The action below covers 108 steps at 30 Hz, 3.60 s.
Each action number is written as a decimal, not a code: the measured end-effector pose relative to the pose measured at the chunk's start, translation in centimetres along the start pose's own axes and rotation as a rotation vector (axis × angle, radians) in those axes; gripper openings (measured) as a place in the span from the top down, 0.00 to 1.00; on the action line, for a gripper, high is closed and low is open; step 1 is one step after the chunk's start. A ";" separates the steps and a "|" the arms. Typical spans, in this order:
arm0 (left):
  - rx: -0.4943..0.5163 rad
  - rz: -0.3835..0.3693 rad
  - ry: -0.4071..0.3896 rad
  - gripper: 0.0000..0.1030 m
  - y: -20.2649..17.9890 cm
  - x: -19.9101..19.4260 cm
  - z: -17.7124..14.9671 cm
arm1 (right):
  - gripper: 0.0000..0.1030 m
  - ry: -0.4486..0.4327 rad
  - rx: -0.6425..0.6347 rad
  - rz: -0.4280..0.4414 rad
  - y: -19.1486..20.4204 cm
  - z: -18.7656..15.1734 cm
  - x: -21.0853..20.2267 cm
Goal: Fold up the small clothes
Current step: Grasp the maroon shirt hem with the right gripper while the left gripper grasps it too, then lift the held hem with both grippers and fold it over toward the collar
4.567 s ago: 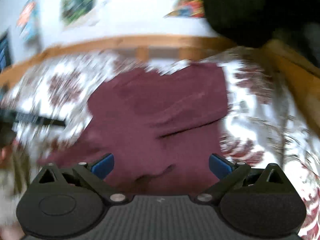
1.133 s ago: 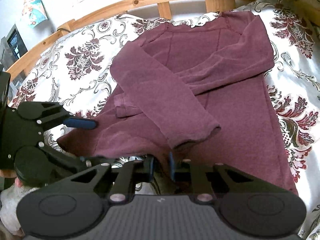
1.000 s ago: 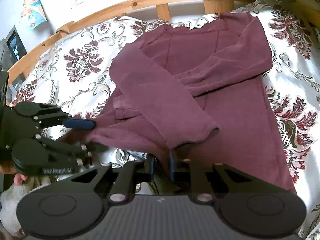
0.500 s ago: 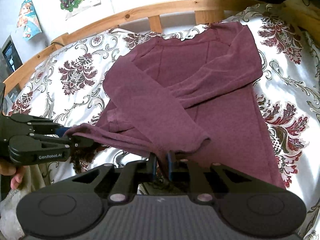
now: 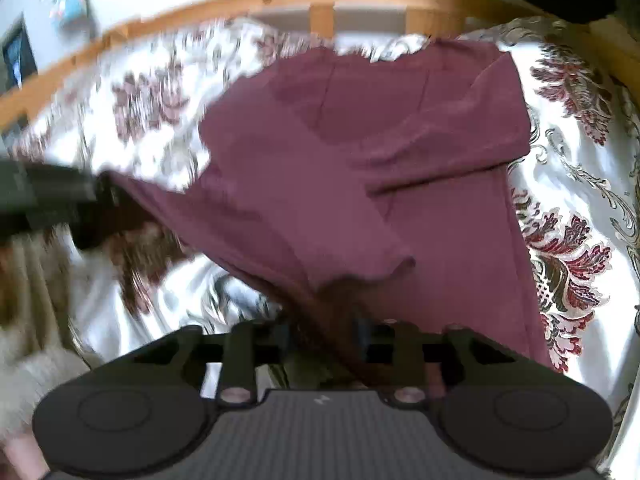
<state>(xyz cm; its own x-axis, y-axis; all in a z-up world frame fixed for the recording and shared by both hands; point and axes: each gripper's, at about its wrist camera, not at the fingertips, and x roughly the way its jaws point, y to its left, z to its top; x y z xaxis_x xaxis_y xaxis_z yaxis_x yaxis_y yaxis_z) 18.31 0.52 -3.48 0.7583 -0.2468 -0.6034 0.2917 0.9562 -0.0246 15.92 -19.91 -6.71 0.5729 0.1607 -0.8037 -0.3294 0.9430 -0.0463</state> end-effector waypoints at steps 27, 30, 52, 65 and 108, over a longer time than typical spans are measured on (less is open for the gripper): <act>-0.130 0.075 0.060 0.84 2.5 0.8 0.0 | 0.92 -0.170 0.332 -0.351 -7.4 -0.4 -3.7; -0.149 0.095 0.083 0.77 3.0 1.1 0.0 | 0.91 -0.191 0.357 -0.354 -7.8 -0.3 -3.8; -0.183 0.082 0.062 0.85 3.6 0.7 -0.1 | 0.91 -0.238 0.375 -0.368 -7.5 -0.9 -4.2; -0.218 0.035 -0.254 0.94 3.4 -6.1 -0.3 | 0.93 -0.472 0.342 -0.393 -5.2 -1.9 -9.4; -0.190 0.086 -0.163 0.94 10.0 6.5 11.1 | 0.93 -0.474 0.188 -0.376 -10.3 10.6 1.7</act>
<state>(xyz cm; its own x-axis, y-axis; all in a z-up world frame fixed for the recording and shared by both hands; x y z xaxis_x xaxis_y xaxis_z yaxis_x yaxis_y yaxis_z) 32.62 6.74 1.17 0.8640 -0.1705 -0.4737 0.1189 0.9834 -0.1370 28.20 -26.30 -1.31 0.9081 -0.1205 -0.4010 0.0715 0.9883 -0.1351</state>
